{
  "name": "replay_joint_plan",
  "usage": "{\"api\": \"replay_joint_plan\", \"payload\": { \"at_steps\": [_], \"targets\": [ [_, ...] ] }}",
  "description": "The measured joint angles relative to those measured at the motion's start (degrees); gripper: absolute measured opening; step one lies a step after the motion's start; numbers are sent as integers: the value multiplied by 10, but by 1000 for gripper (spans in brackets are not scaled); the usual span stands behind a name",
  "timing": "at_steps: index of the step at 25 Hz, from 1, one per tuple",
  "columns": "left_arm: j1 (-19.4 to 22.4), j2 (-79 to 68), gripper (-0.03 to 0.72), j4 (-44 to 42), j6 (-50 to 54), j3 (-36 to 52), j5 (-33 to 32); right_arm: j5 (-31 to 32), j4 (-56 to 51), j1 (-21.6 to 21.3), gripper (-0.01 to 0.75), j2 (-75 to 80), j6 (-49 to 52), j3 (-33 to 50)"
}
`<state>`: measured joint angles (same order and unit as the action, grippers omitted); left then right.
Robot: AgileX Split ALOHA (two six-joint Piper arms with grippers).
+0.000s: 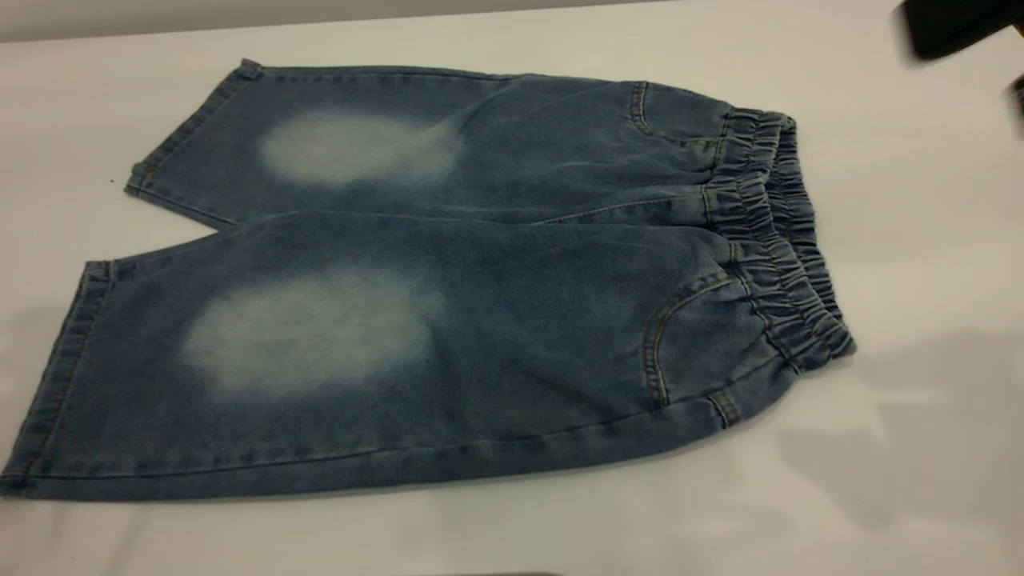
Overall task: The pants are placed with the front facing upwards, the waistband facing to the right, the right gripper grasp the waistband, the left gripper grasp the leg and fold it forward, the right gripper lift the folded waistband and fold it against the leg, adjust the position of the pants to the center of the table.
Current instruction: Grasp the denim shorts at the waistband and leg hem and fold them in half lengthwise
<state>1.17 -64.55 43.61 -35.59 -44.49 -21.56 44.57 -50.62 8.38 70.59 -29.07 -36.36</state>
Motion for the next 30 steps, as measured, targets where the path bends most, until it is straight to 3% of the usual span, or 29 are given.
{"api": "replay_joint_plan", "payload": {
  "at_steps": [4, 7, 12, 22, 30],
  "targets": [
    [0, -10, 379, 11, -15, 0, 5, -66, -6, 44, 589, 78, -2, 0],
    [0, -11, 379, 12, -17, 0, 11, -102, -18, 52, 589, 133, -2, -1],
    [0, -11, 379, 13, -17, 0, 12, -146, -37, 53, 589, 226, -10, -2],
    [0, -11, 379, 14, -17, 0, 13, -215, -149, 53, 580, 344, -132, -6],
    [0, -11, 379, 14, -17, 0, 12, -252, -161, 48, 578, 408, -153, -34]
  ]
}}
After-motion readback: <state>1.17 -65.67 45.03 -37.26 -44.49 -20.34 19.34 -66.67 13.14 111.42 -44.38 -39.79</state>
